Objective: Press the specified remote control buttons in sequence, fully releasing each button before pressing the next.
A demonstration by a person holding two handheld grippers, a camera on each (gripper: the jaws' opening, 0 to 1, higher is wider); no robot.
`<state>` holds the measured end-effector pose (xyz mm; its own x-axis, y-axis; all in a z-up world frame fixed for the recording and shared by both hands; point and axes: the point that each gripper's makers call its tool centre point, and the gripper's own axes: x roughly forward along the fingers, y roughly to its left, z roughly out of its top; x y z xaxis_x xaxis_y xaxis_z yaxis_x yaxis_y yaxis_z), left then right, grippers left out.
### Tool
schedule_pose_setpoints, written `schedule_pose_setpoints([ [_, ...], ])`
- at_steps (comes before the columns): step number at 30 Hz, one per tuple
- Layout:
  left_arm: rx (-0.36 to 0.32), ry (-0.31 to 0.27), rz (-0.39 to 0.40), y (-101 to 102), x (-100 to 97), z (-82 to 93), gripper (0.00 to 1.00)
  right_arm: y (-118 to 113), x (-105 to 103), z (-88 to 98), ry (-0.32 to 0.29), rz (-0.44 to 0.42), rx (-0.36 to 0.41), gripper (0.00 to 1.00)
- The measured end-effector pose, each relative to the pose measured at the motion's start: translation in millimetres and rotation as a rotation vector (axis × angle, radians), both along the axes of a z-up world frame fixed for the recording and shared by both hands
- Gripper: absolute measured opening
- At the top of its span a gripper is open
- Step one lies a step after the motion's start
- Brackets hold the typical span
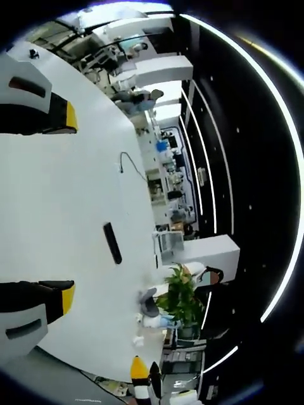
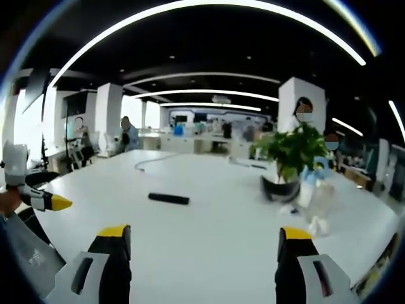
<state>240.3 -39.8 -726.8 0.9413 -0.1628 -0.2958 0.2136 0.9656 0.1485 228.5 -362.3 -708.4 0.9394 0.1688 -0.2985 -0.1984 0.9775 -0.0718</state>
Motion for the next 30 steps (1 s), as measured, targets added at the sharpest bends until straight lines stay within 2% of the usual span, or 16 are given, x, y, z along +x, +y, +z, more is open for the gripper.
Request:
schedule_pose_setpoints([
  [1,-0.032,-0.017,-0.006,-2,-0.3,4.6,0.97,0,0,-0.3,0.002,-0.001,-0.003,0.96],
  [3,-0.048,-0.026,-0.01,-4,-0.7,7.6,0.98,0,0,-0.7,0.003,-0.001,-0.006,0.96],
  [6,-0.025,-0.028,-0.005,-4,-0.7,6.6,0.97,0,0,-1.3,0.005,0.0,-0.01,0.95],
  [9,-0.014,0.002,-0.023,-7,-1.2,0.9,0.97,1,0,-2.5,0.01,0.004,-0.019,0.95],
  [13,0.0,-0.017,-0.037,-10,-1.5,4.4,0.98,1,-1,-1.6,0.008,0.006,-0.018,0.95],
  [17,0.021,-0.003,-0.035,-9,-1.6,1.4,0.98,1,-1,-1.7,0.008,0.009,-0.021,0.95],
  [22,-0.002,-0.014,-0.021,-7,-1.3,4.6,0.99,1,-1,0.6,-0.003,0.008,-0.019,0.95],
  [27,-0.009,0.043,0.006,-3,-3.3,-3.6,1.0,1,-1,1.1,-0.007,0.01,-0.021,0.95],
  [30,-0.017,0.051,0.013,-3,-3.4,-4.3,1.0,1,-1,0.5,-0.003,0.01,-0.025,0.94],
])
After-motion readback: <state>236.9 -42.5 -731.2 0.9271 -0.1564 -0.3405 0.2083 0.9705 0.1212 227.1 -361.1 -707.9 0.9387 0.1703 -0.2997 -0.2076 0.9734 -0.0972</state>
